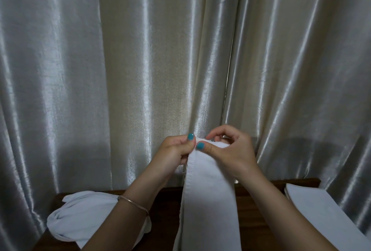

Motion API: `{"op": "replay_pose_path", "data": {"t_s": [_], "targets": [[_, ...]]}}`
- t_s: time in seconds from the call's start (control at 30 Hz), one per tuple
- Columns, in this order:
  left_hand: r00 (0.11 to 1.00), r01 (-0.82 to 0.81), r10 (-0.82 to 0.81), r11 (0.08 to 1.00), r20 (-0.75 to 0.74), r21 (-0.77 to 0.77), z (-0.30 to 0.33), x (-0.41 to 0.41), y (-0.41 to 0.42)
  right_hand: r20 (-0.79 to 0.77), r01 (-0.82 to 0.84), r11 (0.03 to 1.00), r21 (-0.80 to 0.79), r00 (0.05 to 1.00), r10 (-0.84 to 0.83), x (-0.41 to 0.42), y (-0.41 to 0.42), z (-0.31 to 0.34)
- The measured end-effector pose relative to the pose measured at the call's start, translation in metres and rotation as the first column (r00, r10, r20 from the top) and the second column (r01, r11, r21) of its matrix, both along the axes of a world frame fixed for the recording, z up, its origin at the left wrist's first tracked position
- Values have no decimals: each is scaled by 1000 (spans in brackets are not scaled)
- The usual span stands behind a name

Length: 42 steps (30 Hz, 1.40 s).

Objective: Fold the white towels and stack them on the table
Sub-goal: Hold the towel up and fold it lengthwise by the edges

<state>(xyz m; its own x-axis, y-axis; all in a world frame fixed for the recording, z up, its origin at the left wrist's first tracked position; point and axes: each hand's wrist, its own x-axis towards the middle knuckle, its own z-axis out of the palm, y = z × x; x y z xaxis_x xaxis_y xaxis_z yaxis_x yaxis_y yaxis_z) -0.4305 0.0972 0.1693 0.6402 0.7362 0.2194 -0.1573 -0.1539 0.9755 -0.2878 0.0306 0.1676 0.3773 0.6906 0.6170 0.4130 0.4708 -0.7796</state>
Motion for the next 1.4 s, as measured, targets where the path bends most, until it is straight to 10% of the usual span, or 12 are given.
{"op": "replay_pose_path", "data": {"t_s": [0.23, 0.57, 0.8, 1.1, 1.4], "targets": [[929, -367, 368, 903, 36, 225, 7, 1, 15, 89, -115, 964, -241, 986, 140, 9, 7, -5], [813, -583, 559, 785, 163, 212, 32, -46, 91, 234, -188, 586, -788, 789, 569, 35, -6, -31], [816, -578, 552, 784, 173, 228, 36, -55, 107, 460, -294, 780, -553, 673, 579, 5, -8, -25], [756, -653, 613, 727, 228, 212, 36, -55, 102, 21, -318, 370, -873, 732, 680, -29, -13, -35], [725, -689, 657, 681, 207, 249, 41, -72, 119, 581, 117, 669, -734, 618, 529, -6, 2, -45]]}}
